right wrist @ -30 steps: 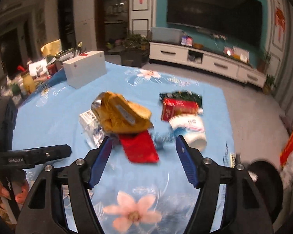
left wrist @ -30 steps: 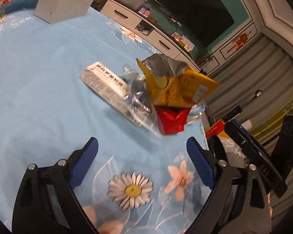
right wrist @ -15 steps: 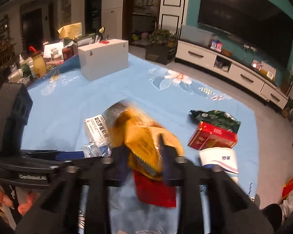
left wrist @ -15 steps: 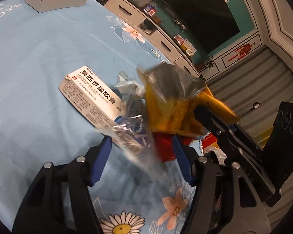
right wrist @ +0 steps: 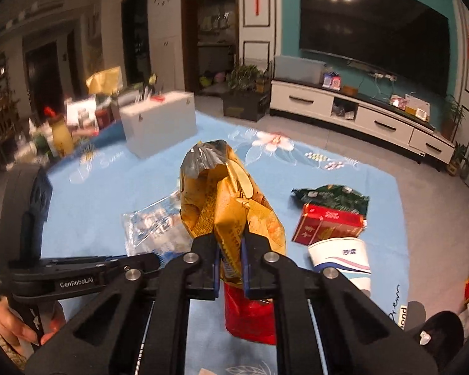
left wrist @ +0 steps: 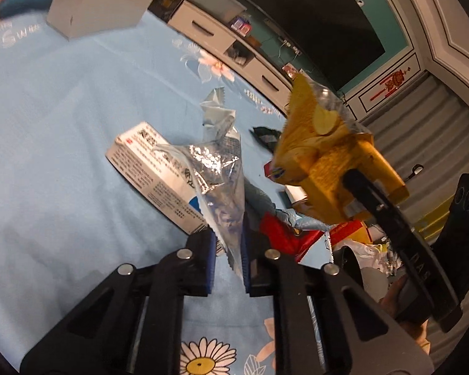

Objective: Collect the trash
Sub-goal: 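Carry the clear bag and yellow snack bag over the black bin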

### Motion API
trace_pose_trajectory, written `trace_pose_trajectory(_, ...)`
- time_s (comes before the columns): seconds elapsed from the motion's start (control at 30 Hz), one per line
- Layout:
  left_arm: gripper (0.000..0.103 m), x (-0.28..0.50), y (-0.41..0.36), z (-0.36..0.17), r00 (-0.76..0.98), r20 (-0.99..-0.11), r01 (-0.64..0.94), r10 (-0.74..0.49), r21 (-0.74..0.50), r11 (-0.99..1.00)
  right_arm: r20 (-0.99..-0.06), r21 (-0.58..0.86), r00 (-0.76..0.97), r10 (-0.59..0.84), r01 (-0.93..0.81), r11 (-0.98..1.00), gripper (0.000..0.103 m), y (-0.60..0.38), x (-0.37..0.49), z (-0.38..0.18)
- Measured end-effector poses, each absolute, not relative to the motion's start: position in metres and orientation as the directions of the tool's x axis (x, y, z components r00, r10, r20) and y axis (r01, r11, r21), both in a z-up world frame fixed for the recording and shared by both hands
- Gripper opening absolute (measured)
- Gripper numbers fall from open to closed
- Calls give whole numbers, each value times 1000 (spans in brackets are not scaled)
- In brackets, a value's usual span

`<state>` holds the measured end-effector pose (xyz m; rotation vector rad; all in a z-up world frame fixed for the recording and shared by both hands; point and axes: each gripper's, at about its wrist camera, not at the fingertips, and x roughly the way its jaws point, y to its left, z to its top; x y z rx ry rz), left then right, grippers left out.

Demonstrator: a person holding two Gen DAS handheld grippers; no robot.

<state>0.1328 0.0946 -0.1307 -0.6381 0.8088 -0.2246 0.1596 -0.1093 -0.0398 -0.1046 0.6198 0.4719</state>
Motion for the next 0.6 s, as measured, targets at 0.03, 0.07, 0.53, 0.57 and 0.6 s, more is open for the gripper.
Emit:
trace_pose_trajectory(0.03, 14, 130, 94, -127, 686, -603, -48, -408, -597, 801, -569, 58, 721, 395, -444, 894, 11, -115, 155, -35)
trace_pose_trajectory(0.07, 14, 126, 93, -123, 691, -606, -48, -394, -582, 811, -560, 70, 727, 397, -435, 897, 11, -120, 151, -31)
trace_pose_trajectory(0.53, 14, 59, 66, -71, 755, -591, 23, -284, -409, 912, -576, 128, 765, 287, -262, 956, 11, -198, 66, -21)
trace_pose_trajectory(0.57, 14, 54, 63, -67, 759, -586, 32, -284, -402, 915, -574, 134, 769, 280, -250, 959, 11, -203, 60, -19)
trace_pose_trajectory(0.6, 14, 50, 60, -64, 763, -580, 41, -284, -395, 918, -572, 140, 774, 274, -237, 961, 11, -209, 56, -17)
